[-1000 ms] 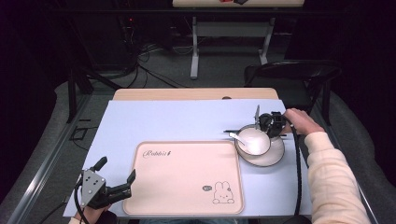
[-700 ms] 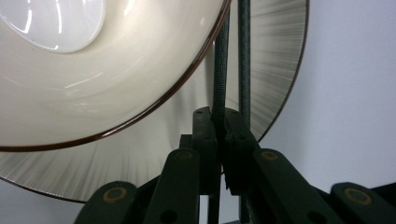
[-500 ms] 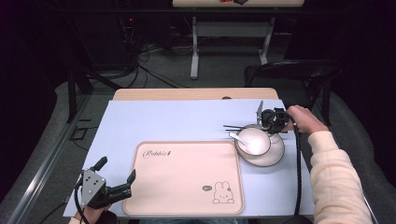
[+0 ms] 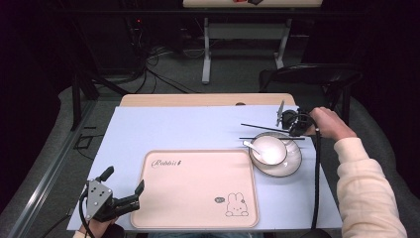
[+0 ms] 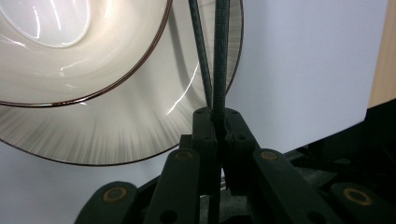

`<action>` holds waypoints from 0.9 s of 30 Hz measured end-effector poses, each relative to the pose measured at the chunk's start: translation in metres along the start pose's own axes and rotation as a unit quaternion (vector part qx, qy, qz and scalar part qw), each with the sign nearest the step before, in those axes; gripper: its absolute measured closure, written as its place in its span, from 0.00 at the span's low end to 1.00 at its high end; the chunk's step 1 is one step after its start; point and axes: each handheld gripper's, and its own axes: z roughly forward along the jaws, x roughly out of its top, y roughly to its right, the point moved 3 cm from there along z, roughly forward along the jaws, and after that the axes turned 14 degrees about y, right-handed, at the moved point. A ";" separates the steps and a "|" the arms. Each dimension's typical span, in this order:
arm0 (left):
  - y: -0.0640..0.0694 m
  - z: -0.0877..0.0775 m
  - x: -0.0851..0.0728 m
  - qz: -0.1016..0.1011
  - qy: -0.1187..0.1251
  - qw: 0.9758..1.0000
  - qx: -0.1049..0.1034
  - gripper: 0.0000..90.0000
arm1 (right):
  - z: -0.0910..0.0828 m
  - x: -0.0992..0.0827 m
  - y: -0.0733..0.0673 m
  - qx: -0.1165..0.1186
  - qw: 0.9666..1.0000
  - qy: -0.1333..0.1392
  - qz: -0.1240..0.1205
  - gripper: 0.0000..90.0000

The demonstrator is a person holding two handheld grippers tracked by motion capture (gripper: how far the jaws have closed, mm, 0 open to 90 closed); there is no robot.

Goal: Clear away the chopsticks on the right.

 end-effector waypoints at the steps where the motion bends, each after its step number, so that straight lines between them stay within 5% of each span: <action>1: 0.000 0.000 0.000 -0.001 0.000 1.000 0.000 0.01 | -0.002 0.000 -0.001 -0.002 1.000 -0.006 0.009 0.95; 11: 0.000 0.000 0.000 -0.001 0.000 1.000 0.000 0.01 | -0.013 0.005 -0.001 -0.009 0.998 0.007 0.067 0.94; 19: 0.001 0.001 0.000 0.003 -0.003 1.000 -0.004 0.01 | -0.033 0.021 -0.011 -0.016 0.992 -0.007 0.127 0.94; 25: 0.000 0.000 0.000 -0.002 0.001 1.000 0.001 0.00 | -0.041 0.029 -0.022 -0.014 0.986 -0.004 0.167 0.94; 27: 0.000 0.000 0.000 0.000 0.001 1.000 0.000 0.01 | -0.046 0.033 -0.030 -0.018 0.979 0.010 0.204 0.94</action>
